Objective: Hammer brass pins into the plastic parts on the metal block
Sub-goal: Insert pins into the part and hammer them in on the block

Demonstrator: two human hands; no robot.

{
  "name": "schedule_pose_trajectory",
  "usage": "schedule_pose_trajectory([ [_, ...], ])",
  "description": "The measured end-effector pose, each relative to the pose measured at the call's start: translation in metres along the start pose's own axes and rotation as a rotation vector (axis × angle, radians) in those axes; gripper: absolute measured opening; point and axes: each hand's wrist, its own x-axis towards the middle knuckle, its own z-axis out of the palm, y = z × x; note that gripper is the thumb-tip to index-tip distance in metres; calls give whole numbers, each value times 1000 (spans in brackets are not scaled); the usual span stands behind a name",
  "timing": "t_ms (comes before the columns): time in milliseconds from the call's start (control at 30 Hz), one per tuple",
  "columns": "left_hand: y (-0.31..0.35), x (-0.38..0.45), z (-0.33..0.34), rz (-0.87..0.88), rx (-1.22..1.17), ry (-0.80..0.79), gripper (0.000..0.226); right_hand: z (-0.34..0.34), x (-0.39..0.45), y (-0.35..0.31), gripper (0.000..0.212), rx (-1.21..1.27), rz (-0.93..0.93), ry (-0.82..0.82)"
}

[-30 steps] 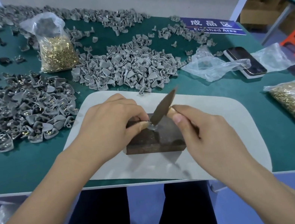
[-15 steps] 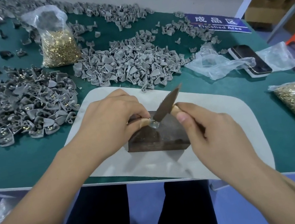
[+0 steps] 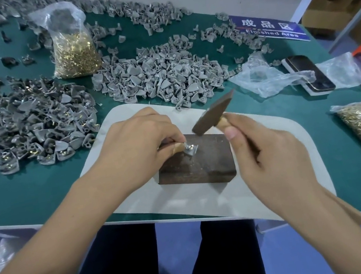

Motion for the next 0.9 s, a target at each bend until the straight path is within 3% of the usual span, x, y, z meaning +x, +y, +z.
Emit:
schedule_pose_trajectory([
  [67,-1,0,0,-1,-5,2,11,-2,2,-1,30,94,8,47],
  [167,-1,0,0,1,-1,-6,11,-4,2,-4,30,-50,-26,-74],
  [300,-1,-1,-1,7,-5,1,8,-3,-4,-5,29,107,20,45],
  [433,-1,0,-1,4,3,7,5,1,-9,-11,31,-69,-50,-110],
  [567,-1,-1,0,1,-7,-1,10,0,-9,-7,30,88,16,47],
  [700,-1,-1,-1,4,-1,-4,10,-3,-7,-6,34,-23,7,-121],
  [833,-1,-1,-1,4,0,-3,9,-3,-7,-5,32,134,54,35],
  [900,-1,-1,-1,0,0,0,7,-1,-9,-9,34,55,31,-85],
])
